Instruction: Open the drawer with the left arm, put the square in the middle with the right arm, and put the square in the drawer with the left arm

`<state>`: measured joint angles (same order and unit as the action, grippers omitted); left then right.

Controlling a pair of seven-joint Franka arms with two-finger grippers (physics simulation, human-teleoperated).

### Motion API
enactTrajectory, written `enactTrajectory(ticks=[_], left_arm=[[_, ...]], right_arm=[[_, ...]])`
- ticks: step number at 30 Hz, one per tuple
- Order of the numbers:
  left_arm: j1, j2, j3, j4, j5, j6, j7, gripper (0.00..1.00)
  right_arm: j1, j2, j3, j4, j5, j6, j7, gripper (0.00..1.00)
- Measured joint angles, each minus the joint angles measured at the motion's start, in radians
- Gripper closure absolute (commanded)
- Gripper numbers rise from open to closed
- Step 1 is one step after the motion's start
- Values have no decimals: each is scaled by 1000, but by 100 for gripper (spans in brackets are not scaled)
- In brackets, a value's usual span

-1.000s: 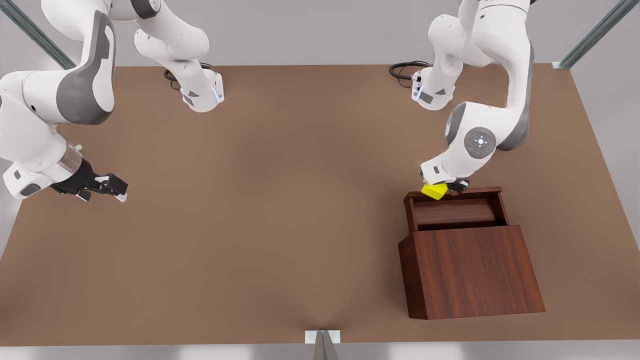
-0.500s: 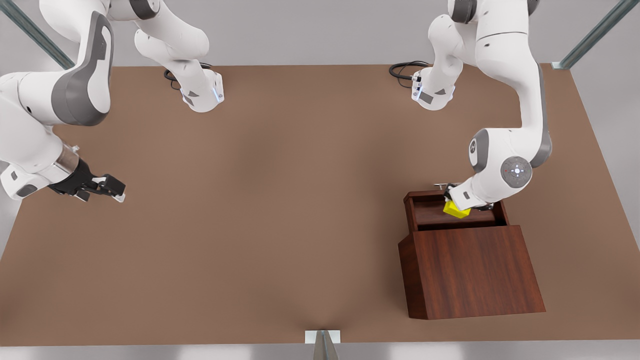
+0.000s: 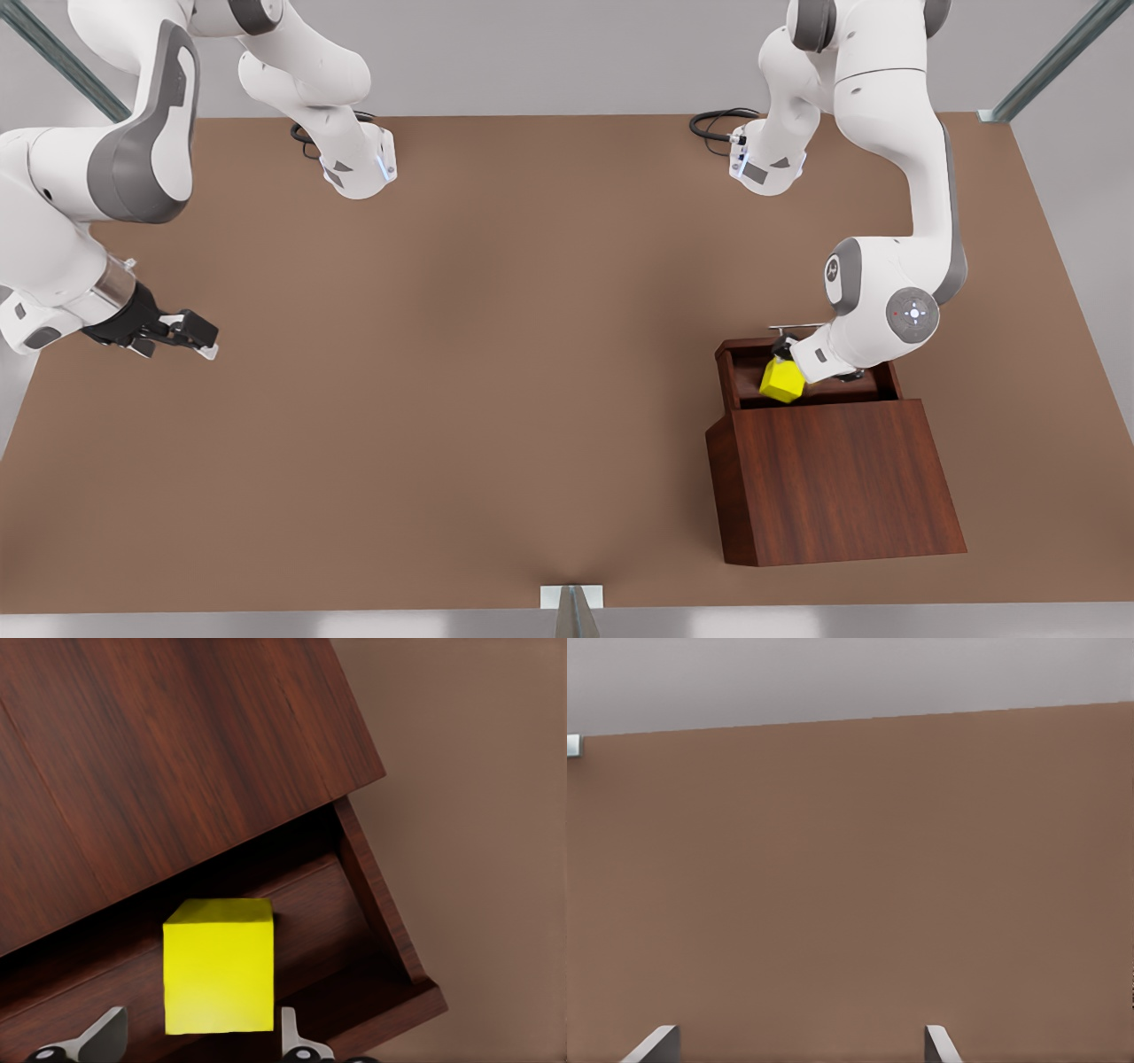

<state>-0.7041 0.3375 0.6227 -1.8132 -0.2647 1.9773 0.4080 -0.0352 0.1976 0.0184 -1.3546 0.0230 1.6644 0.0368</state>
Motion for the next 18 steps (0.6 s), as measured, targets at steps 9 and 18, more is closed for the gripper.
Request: enactTrajectory(ticks=[9,18], left_arm=[[134,-10,-58,471,9,-388,-386,0],[627,-127,-702,471,291,-370,-460,0]], right_arm=[[12,6,12,2,-17,1,-10,0],[17,-9,18,55,-23,-16,-9,0]])
